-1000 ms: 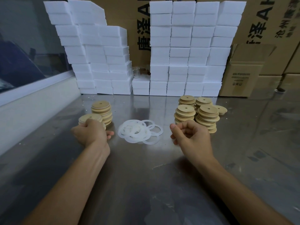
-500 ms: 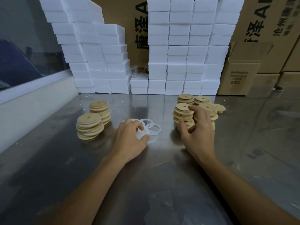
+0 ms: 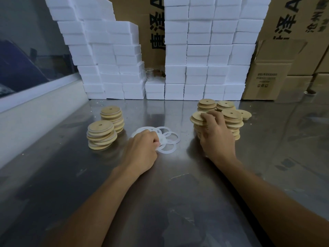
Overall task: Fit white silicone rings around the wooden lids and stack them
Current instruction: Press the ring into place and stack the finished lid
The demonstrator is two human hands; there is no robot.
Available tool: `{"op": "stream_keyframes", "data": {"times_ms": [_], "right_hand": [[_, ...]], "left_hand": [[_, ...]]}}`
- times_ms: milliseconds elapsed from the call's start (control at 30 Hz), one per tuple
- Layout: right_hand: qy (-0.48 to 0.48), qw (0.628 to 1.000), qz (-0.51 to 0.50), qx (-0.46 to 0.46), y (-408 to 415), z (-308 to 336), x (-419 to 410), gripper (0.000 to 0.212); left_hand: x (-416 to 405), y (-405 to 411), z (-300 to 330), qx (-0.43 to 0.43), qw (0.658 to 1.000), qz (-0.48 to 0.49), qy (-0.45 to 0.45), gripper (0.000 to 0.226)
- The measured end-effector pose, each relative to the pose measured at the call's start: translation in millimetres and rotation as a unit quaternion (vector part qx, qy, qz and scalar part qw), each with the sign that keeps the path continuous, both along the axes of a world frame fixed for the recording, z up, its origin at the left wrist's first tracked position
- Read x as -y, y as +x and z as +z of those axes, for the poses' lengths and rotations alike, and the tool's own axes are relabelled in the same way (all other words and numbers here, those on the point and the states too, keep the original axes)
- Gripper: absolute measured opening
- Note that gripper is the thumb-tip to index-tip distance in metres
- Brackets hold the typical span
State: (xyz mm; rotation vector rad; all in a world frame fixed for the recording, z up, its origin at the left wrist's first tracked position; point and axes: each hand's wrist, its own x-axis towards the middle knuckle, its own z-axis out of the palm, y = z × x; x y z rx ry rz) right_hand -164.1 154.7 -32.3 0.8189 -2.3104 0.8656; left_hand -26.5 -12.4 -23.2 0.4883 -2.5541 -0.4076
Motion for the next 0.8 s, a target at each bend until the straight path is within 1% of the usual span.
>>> {"op": "stream_keyframes", "data": {"times_ms": [67,133,167,200,233,267,300,333,367,400,433,467,500,533,600,667,733,800], "right_hand": [[-0.011,1.0,0.015,-0.009,3,2,-2,0.04],[-0.059,0.997,0.049,-0.016,8,4,-4,0.036],[-0.089,0.993,0.07,-0.025,10,4,-5,0.034],[-0.117,0.989,0.087,-0.034,12,5,-6,0.034],[-0.136,0.985,0.099,-0.042,14,5,-7,0.034],[-0.143,0.983,0.106,-0.048,17,5,-7,0.034],[-0.142,0.982,0.11,-0.054,20,5,-6,0.034],[-0.136,0.983,0.112,-0.06,24,4,-5,0.034],[-0.131,0.983,0.114,-0.062,27,3,-3,0.034],[-0.126,0.983,0.117,-0.055,30,2,-1,0.034],[-0.122,0.984,0.126,-0.04,32,2,1,0.034],[-0.117,0.983,0.143,-0.018,34,1,3,0.035],[-0.111,0.98,0.164,0.0,36,1,4,0.037],[-0.111,0.976,0.185,0.005,38,1,5,0.039],[-0.127,0.968,0.216,-0.002,42,2,6,0.039],[-0.132,0.955,0.263,0.022,46,2,9,0.036],[-0.12,0.935,0.324,0.078,49,2,10,0.032],[-0.126,0.918,0.352,0.13,51,2,10,0.028]], "left_hand": [[0,0,2,-0.027,1.0,0.003,-0.004,0.013],[-1,0,4,-0.081,0.997,0.001,0.008,0.018],[-1,0,6,-0.113,0.993,-0.001,0.03,0.02],[-2,0,8,-0.142,0.988,-0.004,0.066,0.022],[-3,0,11,-0.167,0.978,-0.009,0.127,0.024],[-5,0,14,-0.185,0.958,-0.021,0.219,0.026],[-6,0,18,-0.195,0.921,-0.045,0.334,0.029],[-7,1,23,-0.196,0.869,-0.076,0.448,0.035],[-8,3,27,-0.19,0.809,-0.111,0.545,0.042],[-8,5,30,-0.186,0.751,-0.141,0.618,0.047],[-8,6,32,-0.185,0.704,-0.16,0.667,0.048],[-7,7,34,-0.184,0.675,-0.168,0.694,0.045],[-8,7,35,-0.178,0.664,-0.168,0.707,0.038],[-9,7,35,-0.168,0.664,-0.162,0.71,0.03],[-15,4,32,-0.144,0.68,-0.14,0.706,0.019],[-22,1,29,-0.122,0.702,-0.118,0.692,0.02],[-29,0,27,-0.11,0.737,-0.09,0.661,0.025],[-32,-1,23,-0.115,0.765,-0.061,0.63,0.024]]}}
